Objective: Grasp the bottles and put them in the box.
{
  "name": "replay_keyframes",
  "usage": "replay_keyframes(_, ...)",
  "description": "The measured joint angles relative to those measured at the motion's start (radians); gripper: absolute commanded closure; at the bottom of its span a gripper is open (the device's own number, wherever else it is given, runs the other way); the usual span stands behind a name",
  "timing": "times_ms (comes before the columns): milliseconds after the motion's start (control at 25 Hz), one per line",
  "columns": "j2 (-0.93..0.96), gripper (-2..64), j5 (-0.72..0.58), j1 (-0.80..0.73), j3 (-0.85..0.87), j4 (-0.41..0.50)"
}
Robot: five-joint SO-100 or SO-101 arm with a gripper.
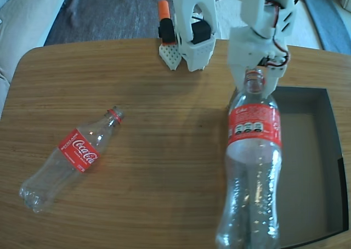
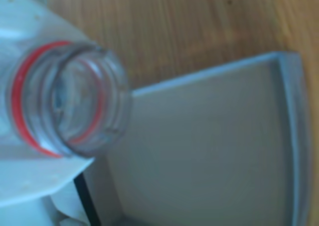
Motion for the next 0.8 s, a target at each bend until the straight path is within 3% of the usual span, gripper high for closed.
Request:
replay_keyframes(440, -0.044, 61.8, 0.147, -0.163, -0.002, -0.008)
replay_keyframes(800, -0.15, 61.8, 0.161, -0.301, -0.002, -0.009)
